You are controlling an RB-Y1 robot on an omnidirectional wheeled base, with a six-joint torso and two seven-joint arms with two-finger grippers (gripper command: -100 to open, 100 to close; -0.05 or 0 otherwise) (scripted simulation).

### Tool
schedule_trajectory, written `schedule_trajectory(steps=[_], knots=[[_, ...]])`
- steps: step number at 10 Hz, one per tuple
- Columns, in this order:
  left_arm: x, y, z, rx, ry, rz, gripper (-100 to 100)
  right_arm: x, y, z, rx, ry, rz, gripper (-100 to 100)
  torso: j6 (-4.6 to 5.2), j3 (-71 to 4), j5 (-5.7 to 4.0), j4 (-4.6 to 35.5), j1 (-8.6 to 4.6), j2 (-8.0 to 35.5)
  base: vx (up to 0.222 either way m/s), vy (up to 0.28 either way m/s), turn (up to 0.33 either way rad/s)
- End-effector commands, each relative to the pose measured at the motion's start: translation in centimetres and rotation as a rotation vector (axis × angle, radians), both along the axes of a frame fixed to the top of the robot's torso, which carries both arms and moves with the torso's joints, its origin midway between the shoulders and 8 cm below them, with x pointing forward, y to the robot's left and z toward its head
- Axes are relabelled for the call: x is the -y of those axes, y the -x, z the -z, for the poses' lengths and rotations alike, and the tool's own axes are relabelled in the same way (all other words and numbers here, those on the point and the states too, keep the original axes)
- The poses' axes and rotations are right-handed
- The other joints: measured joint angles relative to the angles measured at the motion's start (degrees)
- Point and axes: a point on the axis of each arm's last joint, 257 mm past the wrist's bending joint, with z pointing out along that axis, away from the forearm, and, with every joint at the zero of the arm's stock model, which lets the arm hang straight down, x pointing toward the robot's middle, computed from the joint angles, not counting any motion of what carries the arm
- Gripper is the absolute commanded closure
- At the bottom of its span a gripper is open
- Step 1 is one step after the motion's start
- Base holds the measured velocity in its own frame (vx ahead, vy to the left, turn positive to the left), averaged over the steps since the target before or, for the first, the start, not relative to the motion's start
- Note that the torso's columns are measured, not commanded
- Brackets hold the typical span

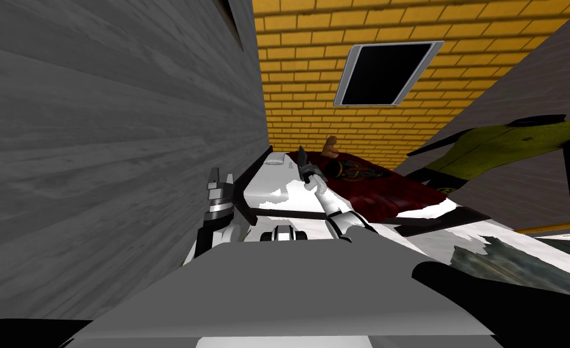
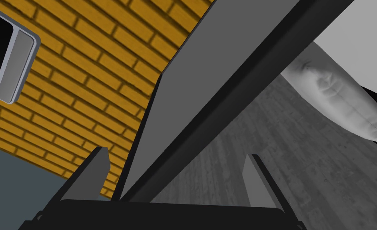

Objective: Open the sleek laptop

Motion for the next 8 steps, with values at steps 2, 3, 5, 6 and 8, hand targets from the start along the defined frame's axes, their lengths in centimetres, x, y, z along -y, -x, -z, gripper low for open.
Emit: schedule_trajectory(steps=[2,3,5,6,8], knots=[[0.0,0.0,0.0,0.0,0.0,0.0,0,5.3,-0.8,0.0,-0.003,0.007,0.039,-100,-0.01,-0.02,0.07,0.0,0.22,-0.02,-0.013,0.053,0.114],[0.0,0.0,0.0,0.0,0.0,0.0,0,6.6,-0.9,0.0,-0.003,0.007,0.049,-100,-0.02,0.02,0.07,0.01,0.24,0.03,-0.029,0.059,0.083],[0.0,0.0,0.0,0.0,0.0,0.0,0,9.3,-1.1,-0.2,-0.003,0.007,0.069,-100,-0.03,-0.01,0.07,0.0,0.25,-0.03,-0.012,0.087,0.117],[0.0,0.0,0.0,0.0,0.0,0.0,0,10.7,-1.1,-0.3,-0.002,0.006,0.079,-100,-0.01,-0.04,0.06,-0.02,0.18,-0.07,-0.002,0.067,0.092],[0.0,0.0,0.0,0.0,0.0,0.0,0,13.4,-1.2,-0.6,0.0,0.003,0.099,-100,-0.01,-0.05,0.02,-0.02,0.07,-0.07,-0.002,0.05,0.088]])
